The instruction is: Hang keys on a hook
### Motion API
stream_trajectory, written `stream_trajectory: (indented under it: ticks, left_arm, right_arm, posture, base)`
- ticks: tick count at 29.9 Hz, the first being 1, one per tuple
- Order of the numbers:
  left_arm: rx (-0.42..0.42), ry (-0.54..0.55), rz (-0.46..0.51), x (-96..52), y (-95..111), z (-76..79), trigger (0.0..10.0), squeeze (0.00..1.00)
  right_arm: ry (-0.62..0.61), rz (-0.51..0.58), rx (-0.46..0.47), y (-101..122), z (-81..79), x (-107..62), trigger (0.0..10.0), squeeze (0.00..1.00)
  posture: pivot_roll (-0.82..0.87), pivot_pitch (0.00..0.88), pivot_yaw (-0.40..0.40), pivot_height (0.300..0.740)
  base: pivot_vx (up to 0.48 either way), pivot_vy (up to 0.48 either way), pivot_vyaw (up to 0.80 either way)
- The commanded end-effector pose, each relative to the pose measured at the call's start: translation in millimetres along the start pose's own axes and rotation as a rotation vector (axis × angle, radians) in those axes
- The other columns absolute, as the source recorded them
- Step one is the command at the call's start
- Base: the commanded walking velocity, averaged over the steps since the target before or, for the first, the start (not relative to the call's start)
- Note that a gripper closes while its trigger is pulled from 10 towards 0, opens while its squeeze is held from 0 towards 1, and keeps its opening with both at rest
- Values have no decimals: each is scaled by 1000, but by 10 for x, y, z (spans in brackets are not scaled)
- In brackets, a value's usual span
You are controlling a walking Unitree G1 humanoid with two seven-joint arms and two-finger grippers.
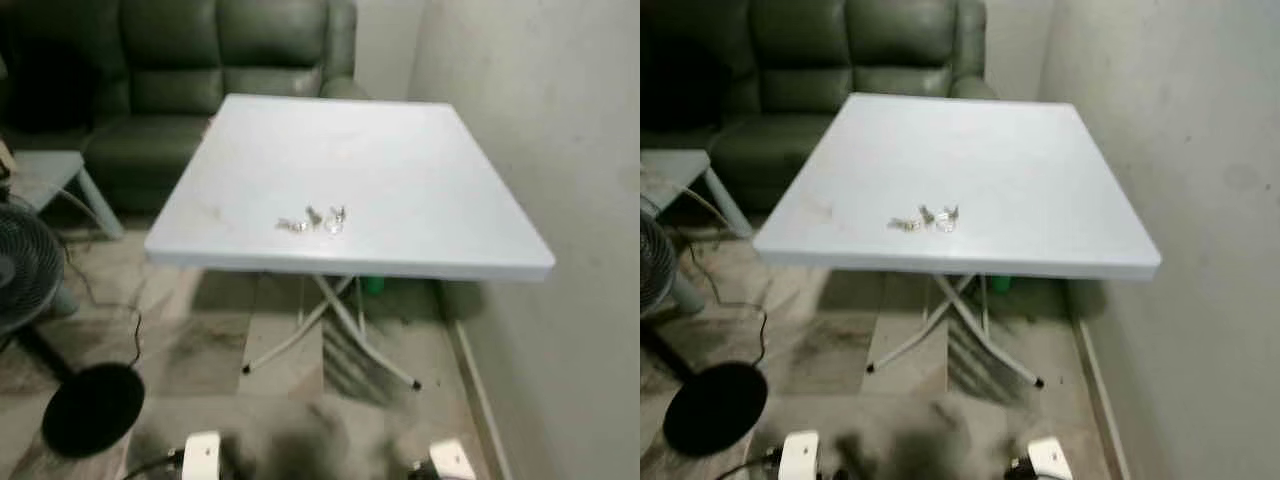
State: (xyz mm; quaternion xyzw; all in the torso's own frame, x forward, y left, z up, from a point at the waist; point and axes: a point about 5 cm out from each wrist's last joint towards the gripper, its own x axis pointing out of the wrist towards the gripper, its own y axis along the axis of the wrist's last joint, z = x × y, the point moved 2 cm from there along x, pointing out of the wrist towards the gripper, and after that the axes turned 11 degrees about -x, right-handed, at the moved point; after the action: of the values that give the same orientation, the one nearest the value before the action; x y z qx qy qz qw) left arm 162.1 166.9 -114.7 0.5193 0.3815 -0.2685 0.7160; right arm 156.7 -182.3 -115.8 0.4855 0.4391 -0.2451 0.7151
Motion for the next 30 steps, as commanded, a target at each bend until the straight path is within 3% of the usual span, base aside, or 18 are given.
stream_trajectory:
  ticks: [1,17,30]
  left_arm:
    - [0,18,11,-1,55,-94,10000,0]
    - [1,20,12,0,60,-93,10000,0]
    - [20,24,12,-1,54,-92,10000,0]
  right_arm:
    - [8,25,9,99,-49,24,10000,0]
    - [8,24,19,97,-52,25,10000,0]
    - [11,24,15,95,-55,24,10000,0]
  posture:
    - [-89,0,-26,740]
    - [-89,0,-26,740]
    - [-84,0,-29,740]
  base:
    - [0,480,0]
    - [0,477,0]
    - [0,43,0]
